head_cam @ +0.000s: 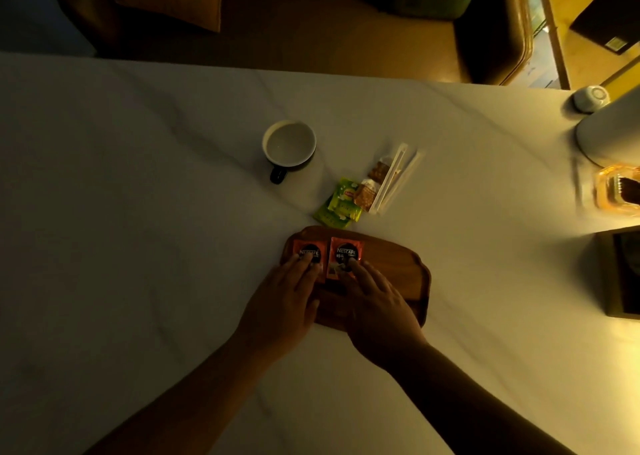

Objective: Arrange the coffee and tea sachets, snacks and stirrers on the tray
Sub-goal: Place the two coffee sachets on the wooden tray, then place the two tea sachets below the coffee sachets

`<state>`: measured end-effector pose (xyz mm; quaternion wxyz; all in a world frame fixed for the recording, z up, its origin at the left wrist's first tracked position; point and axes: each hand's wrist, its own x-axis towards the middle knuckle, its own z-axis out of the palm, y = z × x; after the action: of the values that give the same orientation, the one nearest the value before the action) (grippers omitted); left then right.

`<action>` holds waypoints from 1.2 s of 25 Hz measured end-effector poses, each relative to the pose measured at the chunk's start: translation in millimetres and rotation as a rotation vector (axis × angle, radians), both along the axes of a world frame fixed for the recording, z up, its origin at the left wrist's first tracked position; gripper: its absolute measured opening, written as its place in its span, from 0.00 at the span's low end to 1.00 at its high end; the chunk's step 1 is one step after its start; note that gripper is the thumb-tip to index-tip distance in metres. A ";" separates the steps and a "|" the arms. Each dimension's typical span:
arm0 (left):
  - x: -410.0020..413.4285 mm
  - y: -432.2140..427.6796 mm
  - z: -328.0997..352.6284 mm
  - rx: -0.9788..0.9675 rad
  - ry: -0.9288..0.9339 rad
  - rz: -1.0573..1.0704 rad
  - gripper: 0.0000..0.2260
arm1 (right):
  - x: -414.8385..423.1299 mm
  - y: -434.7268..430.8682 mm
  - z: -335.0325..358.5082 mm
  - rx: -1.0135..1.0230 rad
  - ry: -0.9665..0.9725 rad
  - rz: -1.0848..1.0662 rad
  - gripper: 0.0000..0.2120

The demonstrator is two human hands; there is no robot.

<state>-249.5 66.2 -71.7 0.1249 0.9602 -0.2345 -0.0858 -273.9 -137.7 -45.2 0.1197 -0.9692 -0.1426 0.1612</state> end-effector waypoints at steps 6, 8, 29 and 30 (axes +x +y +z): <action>22.1 -9.2 5.2 0.003 0.063 0.002 0.27 | 11.1 5.8 -0.9 0.050 -0.072 -0.050 0.42; 26.4 -10.7 5.8 0.019 0.077 -0.005 0.27 | 14.6 5.2 -2.1 0.007 -0.083 -0.017 0.40; 161.8 -78.1 20.6 0.185 0.226 0.360 0.30 | 205.0 -20.0 4.5 -0.233 0.079 -0.155 0.41; 164.6 -78.8 19.8 0.183 0.236 0.352 0.31 | 208.3 -20.0 3.0 -0.253 0.091 -0.152 0.43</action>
<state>-84.9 -12.6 -51.9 0.0769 0.9770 -0.0382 -0.1954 -65.6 -157.7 -42.2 0.0146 -0.9762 -0.0419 0.2121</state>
